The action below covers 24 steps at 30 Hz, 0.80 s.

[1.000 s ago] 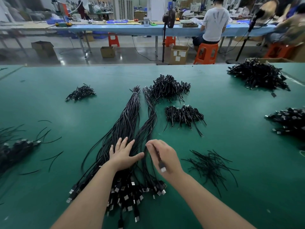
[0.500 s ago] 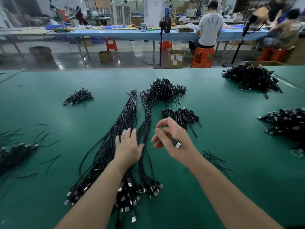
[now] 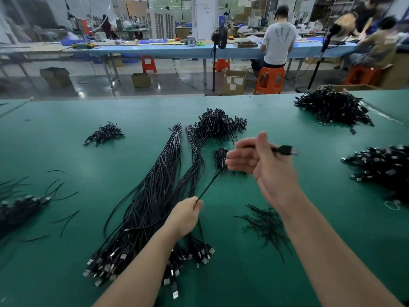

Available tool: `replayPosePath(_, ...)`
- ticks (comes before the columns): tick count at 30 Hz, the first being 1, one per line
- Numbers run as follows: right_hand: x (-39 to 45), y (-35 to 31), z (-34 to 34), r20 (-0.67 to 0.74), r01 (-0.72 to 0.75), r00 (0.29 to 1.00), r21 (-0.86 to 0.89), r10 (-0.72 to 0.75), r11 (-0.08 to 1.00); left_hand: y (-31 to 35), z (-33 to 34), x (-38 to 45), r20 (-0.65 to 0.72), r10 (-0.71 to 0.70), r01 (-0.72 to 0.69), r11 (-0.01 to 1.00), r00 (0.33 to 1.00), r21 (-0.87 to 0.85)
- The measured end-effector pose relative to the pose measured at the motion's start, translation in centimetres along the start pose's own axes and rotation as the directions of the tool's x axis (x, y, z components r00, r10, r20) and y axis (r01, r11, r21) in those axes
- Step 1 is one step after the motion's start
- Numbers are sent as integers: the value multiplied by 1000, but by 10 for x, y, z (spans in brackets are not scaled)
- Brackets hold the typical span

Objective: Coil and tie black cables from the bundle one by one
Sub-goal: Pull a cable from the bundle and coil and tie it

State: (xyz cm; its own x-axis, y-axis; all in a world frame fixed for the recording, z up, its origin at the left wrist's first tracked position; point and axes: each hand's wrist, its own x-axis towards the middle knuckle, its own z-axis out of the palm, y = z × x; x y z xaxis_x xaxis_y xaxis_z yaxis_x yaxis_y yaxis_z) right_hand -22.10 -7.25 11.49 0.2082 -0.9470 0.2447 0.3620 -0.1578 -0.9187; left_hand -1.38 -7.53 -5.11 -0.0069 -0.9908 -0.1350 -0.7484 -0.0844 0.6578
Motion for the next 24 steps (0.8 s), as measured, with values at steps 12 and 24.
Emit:
replayPosePath(12, 15, -29, -31, -242, -51, 970, -219, -3, 974, -2, -22, -13, 4, -236, 234, 967, 972, 103)
replayPosePath(24, 6, -19, -39, -232, -202, 966, -408, 113, 890, 76, -114, -16, -221, -28, 169, 740, 975, 651)
